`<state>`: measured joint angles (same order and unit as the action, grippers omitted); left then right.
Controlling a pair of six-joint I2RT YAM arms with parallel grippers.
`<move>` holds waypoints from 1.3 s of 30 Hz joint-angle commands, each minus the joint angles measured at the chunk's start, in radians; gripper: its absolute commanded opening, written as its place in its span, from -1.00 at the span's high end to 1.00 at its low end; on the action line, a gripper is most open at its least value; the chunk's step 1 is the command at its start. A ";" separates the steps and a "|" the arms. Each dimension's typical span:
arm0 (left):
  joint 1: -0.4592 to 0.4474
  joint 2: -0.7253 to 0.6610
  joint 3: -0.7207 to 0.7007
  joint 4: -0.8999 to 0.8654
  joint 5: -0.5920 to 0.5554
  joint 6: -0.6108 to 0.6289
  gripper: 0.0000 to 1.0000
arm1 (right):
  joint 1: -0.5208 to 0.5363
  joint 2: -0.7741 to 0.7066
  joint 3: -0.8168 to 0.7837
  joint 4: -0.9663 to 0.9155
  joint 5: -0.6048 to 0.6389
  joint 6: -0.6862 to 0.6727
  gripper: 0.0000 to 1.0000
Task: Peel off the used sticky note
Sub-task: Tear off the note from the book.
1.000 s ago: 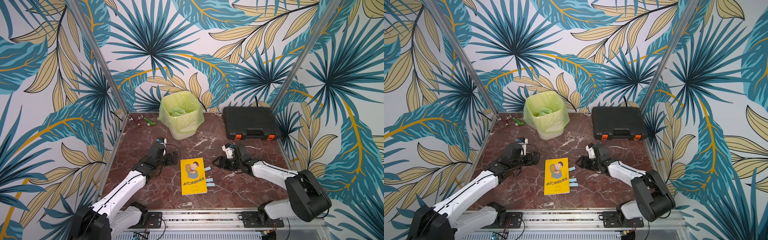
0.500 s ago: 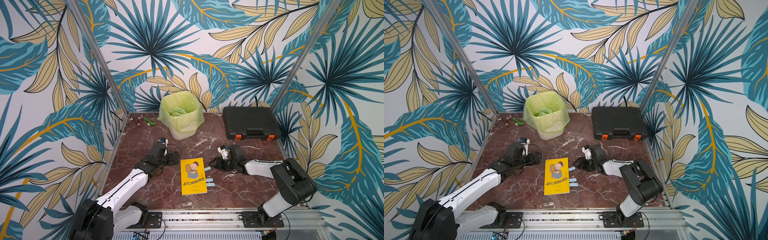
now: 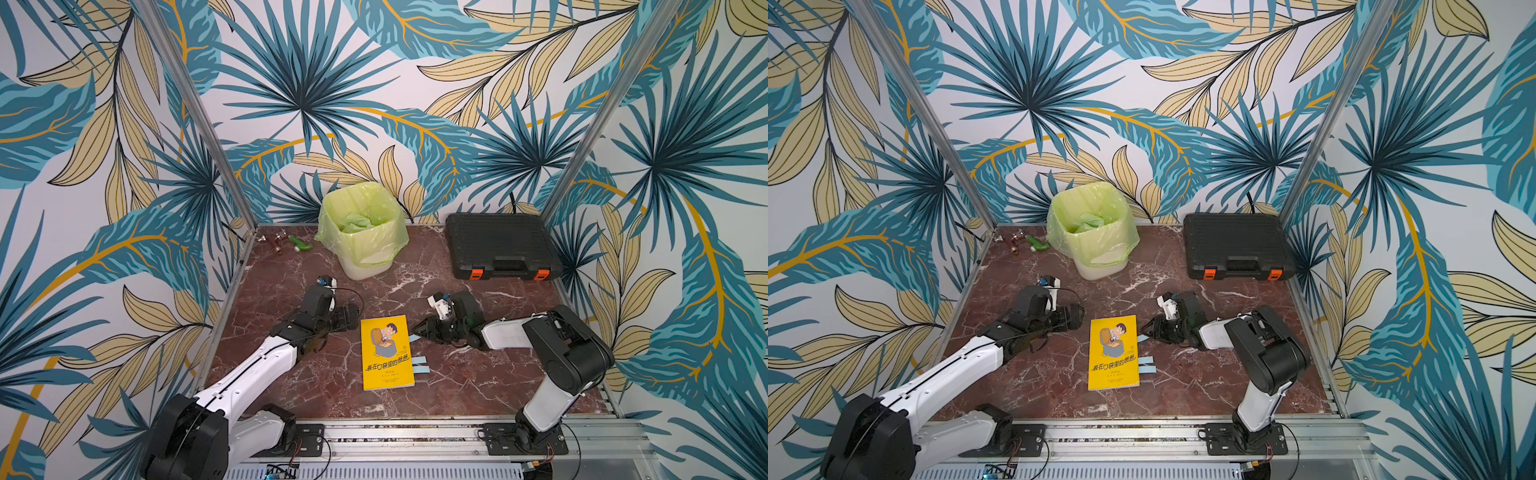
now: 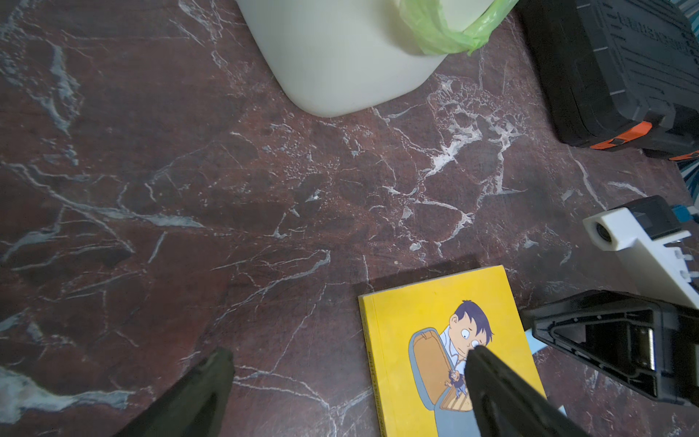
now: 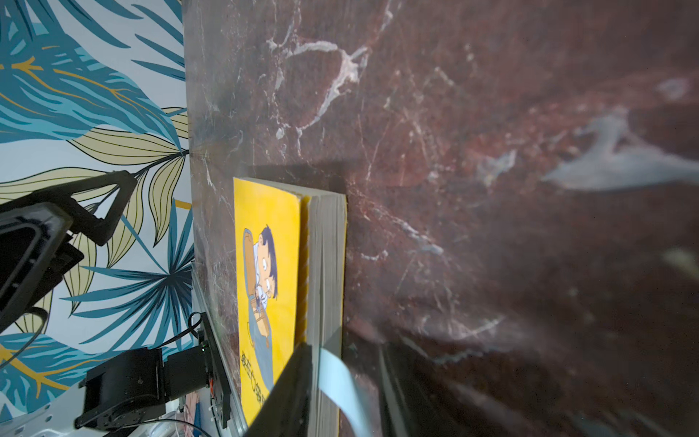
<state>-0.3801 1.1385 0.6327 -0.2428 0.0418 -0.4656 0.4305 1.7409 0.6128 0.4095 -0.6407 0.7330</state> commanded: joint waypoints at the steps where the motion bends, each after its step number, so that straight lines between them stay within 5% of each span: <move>1: -0.002 0.006 0.009 0.012 0.000 -0.009 -1.00 | 0.007 0.007 -0.023 0.019 -0.004 0.014 0.53; 11: -0.001 0.000 0.015 -0.009 0.033 -0.025 -1.00 | 0.009 -0.090 0.004 -0.046 0.000 -0.006 1.00; 29: -0.014 -0.175 -0.027 -0.120 0.185 -0.048 -1.00 | 0.151 -0.094 0.294 -0.253 -0.030 -0.080 1.00; 39: -0.039 -0.259 -0.053 -0.153 0.153 -0.069 -1.00 | 0.160 -0.071 0.356 -0.309 0.004 -0.120 1.00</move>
<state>-0.4137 0.8963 0.5930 -0.3836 0.2028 -0.5251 0.5903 1.6600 0.9485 0.1478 -0.6525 0.6502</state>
